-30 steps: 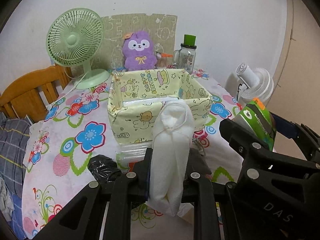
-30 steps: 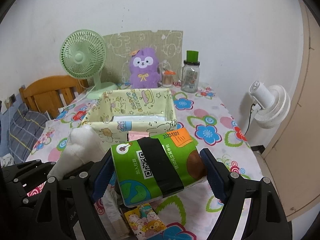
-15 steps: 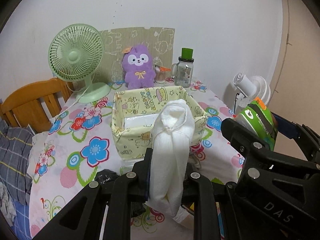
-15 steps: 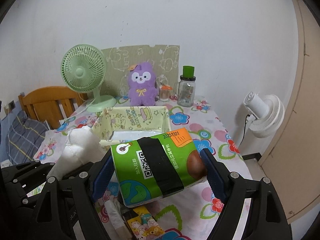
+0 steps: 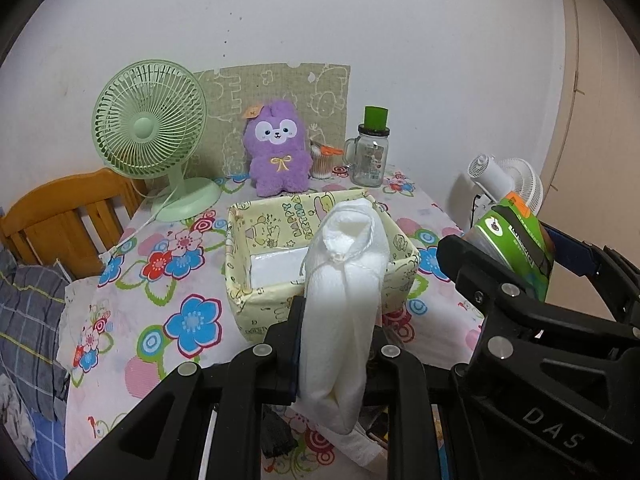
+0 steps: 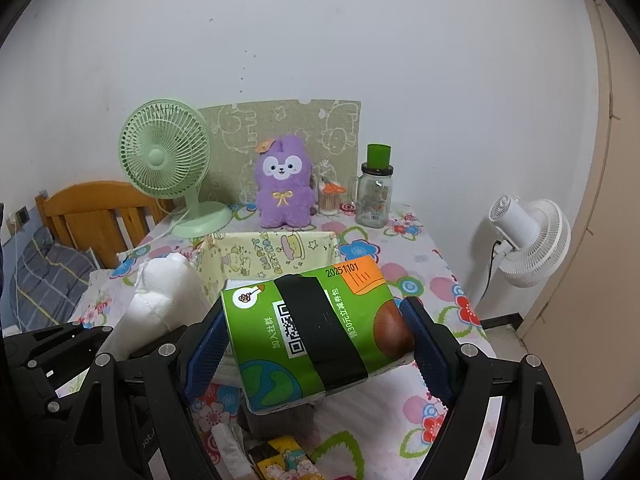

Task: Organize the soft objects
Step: 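Lift the white bundle with the left gripper while the right gripper carries the green pack over the box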

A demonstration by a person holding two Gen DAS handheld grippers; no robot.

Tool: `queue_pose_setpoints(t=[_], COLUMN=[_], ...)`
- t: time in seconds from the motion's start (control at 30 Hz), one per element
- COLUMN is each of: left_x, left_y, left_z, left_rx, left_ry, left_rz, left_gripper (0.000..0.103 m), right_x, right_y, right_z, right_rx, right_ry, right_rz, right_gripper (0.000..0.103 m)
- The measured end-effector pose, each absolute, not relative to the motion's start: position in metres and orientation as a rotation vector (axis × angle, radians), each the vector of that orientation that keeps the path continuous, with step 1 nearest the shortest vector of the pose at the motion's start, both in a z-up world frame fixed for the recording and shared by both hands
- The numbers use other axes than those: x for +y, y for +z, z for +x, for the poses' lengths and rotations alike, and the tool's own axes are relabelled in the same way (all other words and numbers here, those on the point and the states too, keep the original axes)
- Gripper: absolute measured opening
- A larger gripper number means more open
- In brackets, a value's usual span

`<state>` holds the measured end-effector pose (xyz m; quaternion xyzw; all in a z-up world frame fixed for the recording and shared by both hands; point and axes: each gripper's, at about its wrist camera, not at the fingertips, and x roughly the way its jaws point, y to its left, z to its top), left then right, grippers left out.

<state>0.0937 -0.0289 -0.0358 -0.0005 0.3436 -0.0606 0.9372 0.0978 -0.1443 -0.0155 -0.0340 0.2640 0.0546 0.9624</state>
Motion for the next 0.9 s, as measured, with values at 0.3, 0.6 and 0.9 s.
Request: queue_pose_setpoints(t=[0.3, 0.6, 0.9], left_x=[-0.025, -0.02, -0.013], left_y=[-0.036, -0.034, -0.037], left_z=[0.116, 0.14, 0.163], left_rx=[0.707, 0.689, 0.699], left_ry=[-0.123, -0.109, -0.111], left_rz=[0.007, 0.004, 0.001], left_gripper=[0.018, 0.018, 0.018], right_x=[-0.143, -0.136, -0.13], right_y=[-0.015, -0.012, -0.013], right_z=[0.117, 0.141, 0.169], right_rx=[0.545, 0.527, 0.531], right_ry=[0.107, 0.113, 0.118], right_rz=[-0.069, -0.075, -0.066], right_gripper=[0.085, 0.085, 0.085])
